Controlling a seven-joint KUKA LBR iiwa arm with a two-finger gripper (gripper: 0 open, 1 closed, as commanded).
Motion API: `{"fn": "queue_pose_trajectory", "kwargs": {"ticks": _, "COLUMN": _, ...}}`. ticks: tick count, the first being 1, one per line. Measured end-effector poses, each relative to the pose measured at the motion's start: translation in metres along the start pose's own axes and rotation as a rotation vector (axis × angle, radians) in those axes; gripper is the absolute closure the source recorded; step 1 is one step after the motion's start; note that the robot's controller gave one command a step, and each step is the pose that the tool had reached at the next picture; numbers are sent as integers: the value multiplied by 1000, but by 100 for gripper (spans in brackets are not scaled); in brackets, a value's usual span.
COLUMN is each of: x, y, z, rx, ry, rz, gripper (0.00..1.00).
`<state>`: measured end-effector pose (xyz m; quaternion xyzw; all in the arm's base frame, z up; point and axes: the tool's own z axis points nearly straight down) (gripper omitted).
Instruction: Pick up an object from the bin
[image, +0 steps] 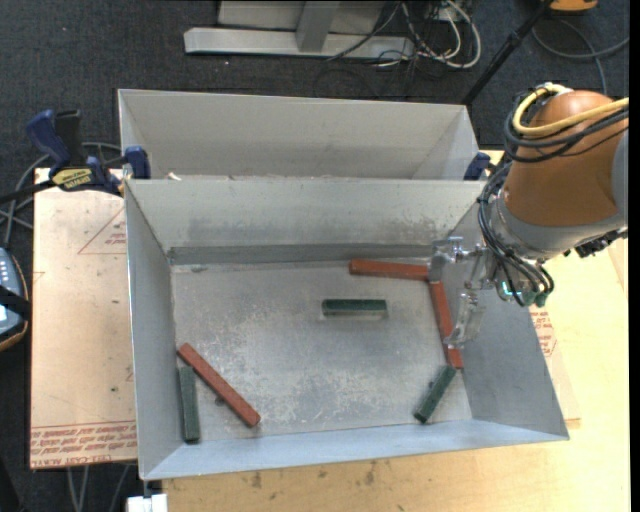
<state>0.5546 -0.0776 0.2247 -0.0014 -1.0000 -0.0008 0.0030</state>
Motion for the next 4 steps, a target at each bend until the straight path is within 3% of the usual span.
{"fn": "queue_pose_trajectory", "kwargs": {"ticks": 1, "x": -57, "y": 71, "z": 85, "rx": -3, "ry": -4, "rz": -30, "gripper": 0}}
{"fn": "queue_pose_trajectory", "kwargs": {"ticks": 2, "x": -72, "y": 73, "z": 159, "rx": 0, "ry": -2, "rz": -58, "gripper": 0}}
{"fn": "queue_pose_trajectory", "kwargs": {"ticks": 3, "x": -74, "y": 72, "z": 153, "rx": 1, "ry": -9, "rz": -59, "gripper": 100}}
{"fn": "queue_pose_trajectory", "kwargs": {"ticks": 4, "x": -75, "y": 49, "z": -6, "rx": 4, "ry": -19, "rz": -183, "gripper": 100}}
